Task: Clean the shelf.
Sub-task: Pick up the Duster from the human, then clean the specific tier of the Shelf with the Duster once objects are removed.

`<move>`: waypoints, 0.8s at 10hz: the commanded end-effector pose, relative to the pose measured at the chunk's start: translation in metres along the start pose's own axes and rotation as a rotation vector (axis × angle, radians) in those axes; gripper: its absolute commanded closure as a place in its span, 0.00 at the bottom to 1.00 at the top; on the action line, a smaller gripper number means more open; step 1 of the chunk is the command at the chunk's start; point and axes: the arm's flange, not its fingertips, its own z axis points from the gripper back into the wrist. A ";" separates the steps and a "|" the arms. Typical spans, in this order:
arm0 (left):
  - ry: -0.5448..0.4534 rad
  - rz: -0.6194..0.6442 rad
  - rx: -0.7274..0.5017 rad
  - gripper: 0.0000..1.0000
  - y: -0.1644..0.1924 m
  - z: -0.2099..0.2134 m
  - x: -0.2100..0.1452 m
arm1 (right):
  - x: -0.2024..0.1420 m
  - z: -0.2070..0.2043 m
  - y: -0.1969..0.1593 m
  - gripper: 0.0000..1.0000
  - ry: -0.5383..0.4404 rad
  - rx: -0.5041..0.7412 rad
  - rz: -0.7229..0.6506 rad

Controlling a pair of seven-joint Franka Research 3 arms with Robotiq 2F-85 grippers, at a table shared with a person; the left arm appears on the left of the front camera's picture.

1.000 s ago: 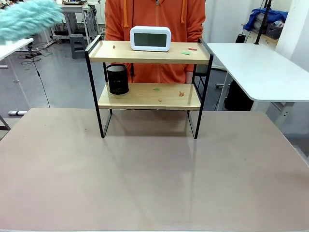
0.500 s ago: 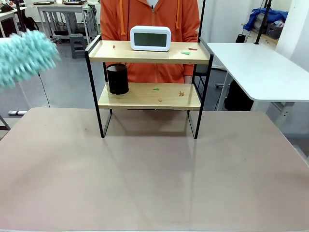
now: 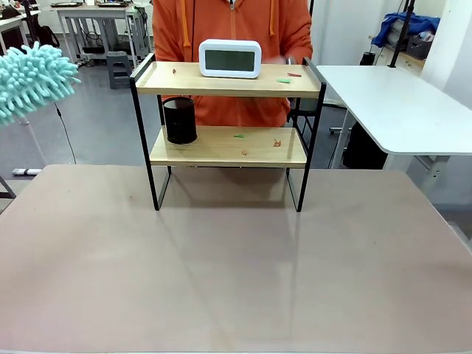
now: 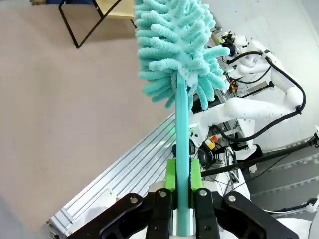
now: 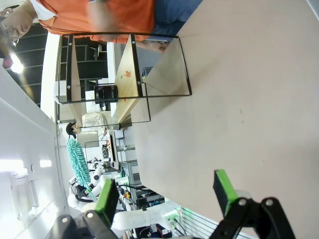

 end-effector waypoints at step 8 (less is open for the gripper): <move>-0.019 0.007 -0.022 0.96 -0.004 -0.007 0.002 | 0.001 -0.001 0.002 0.00 -0.011 0.022 0.016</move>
